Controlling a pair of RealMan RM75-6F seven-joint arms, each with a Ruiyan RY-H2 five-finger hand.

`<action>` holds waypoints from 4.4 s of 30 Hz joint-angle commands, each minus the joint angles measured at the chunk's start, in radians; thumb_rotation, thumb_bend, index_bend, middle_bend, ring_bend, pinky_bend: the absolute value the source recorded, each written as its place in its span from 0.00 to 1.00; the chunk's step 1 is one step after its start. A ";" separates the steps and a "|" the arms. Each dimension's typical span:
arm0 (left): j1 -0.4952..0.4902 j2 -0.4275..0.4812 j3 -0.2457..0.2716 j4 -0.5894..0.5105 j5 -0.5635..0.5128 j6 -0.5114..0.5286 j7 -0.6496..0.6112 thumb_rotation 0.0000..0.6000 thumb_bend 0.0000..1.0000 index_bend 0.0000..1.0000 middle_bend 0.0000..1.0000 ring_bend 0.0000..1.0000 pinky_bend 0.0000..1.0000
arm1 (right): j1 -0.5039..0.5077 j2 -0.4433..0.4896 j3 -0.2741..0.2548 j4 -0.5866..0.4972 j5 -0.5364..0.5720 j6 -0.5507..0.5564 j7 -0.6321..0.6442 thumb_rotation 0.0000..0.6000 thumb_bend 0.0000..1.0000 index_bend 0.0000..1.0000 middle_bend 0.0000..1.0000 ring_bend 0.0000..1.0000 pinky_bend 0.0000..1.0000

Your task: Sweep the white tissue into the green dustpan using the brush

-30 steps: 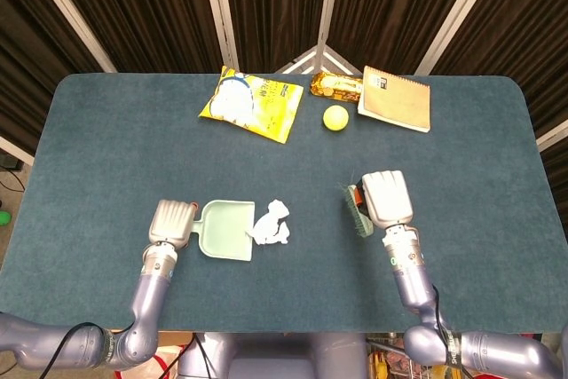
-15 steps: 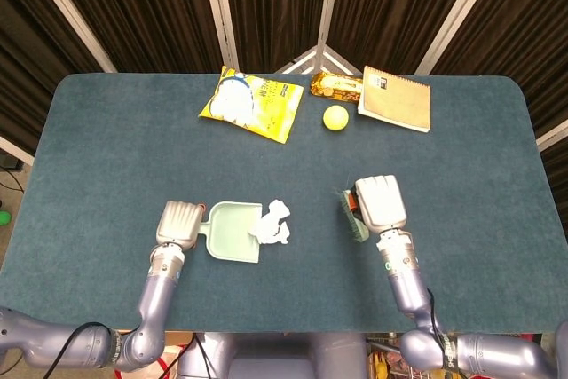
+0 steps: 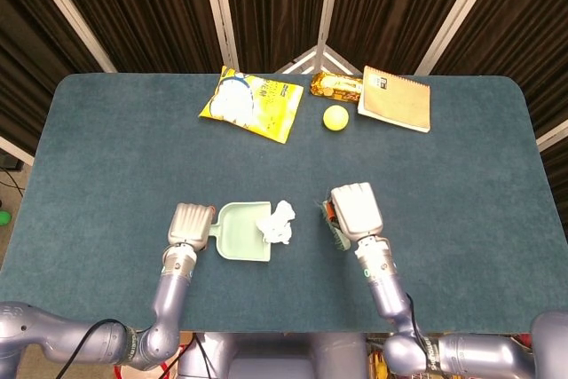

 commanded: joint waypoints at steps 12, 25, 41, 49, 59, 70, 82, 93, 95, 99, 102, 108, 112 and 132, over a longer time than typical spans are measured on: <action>-0.023 0.016 0.012 -0.040 -0.037 0.047 0.070 1.00 0.56 0.64 1.00 0.98 0.92 | 0.027 -0.097 -0.011 0.016 0.002 0.009 -0.035 1.00 0.57 1.00 0.98 0.98 0.96; -0.116 0.092 -0.066 -0.147 -0.217 0.171 0.297 1.00 0.60 0.68 1.00 0.98 0.93 | 0.019 -0.080 -0.005 0.018 0.013 0.016 -0.043 1.00 0.57 1.00 0.98 0.98 0.96; -0.169 0.043 -0.081 -0.110 -0.263 0.187 0.301 1.00 0.61 0.69 1.00 0.99 0.93 | 0.021 -0.097 -0.002 0.010 0.023 0.006 -0.026 1.00 0.57 1.00 0.98 0.98 0.96; -0.182 0.025 -0.070 -0.088 -0.264 0.181 0.287 1.00 0.61 0.69 1.00 0.99 0.94 | 0.049 -0.186 0.042 -0.041 0.061 0.019 -0.026 1.00 0.57 1.00 0.98 0.98 0.96; -0.186 0.022 -0.061 -0.077 -0.267 0.172 0.275 1.00 0.61 0.69 1.00 0.99 0.94 | 0.074 -0.230 0.086 -0.086 0.098 0.029 -0.026 1.00 0.57 1.00 0.98 0.98 0.96; -0.190 0.023 -0.055 -0.088 -0.255 0.168 0.253 1.00 0.61 0.69 1.00 0.99 0.94 | 0.094 -0.163 0.129 -0.086 0.080 0.044 -0.044 1.00 0.57 1.00 0.98 0.98 0.96; -0.189 0.025 -0.046 -0.098 -0.259 0.175 0.241 1.00 0.61 0.69 1.00 0.99 0.94 | 0.075 -0.106 0.062 -0.037 0.057 0.043 -0.060 1.00 0.57 1.00 0.98 0.98 0.96; -0.196 0.025 -0.049 -0.103 -0.259 0.169 0.232 1.00 0.61 0.69 1.00 0.99 0.94 | 0.061 -0.184 0.021 -0.011 0.059 0.034 -0.005 1.00 0.57 1.00 0.98 0.98 0.96; -0.196 0.023 -0.047 -0.100 -0.258 0.165 0.228 1.00 0.61 0.69 1.00 0.99 0.94 | 0.062 -0.197 0.032 -0.025 0.062 0.035 0.009 1.00 0.57 1.00 0.98 0.98 0.96; -0.197 0.014 -0.042 -0.095 -0.255 0.161 0.222 1.00 0.61 0.69 1.00 0.99 0.94 | 0.071 -0.212 0.059 -0.052 0.055 0.040 0.021 1.00 0.57 1.00 0.98 0.98 0.96; -0.198 0.008 -0.041 -0.094 -0.250 0.160 0.217 1.00 0.61 0.69 1.00 0.99 0.94 | 0.079 -0.217 0.071 -0.061 0.042 0.045 0.020 1.00 0.57 1.00 0.98 0.98 0.96; -0.201 -0.001 -0.040 -0.093 -0.243 0.162 0.210 1.00 0.61 0.69 1.00 0.99 0.94 | 0.087 -0.211 0.080 -0.063 0.019 0.052 0.008 1.00 0.57 1.00 0.98 0.98 0.96; -0.199 -0.007 -0.038 -0.086 -0.234 0.157 0.198 1.00 0.61 0.69 1.00 0.99 0.94 | 0.085 -0.204 0.091 -0.072 0.022 0.054 0.019 1.00 0.57 1.00 0.98 0.98 0.96; -0.192 -0.043 -0.031 -0.053 -0.174 0.141 0.144 1.00 0.61 0.68 1.00 0.99 0.94 | 0.108 -0.173 0.132 -0.174 0.017 0.047 0.021 1.00 0.57 1.00 0.98 0.98 0.96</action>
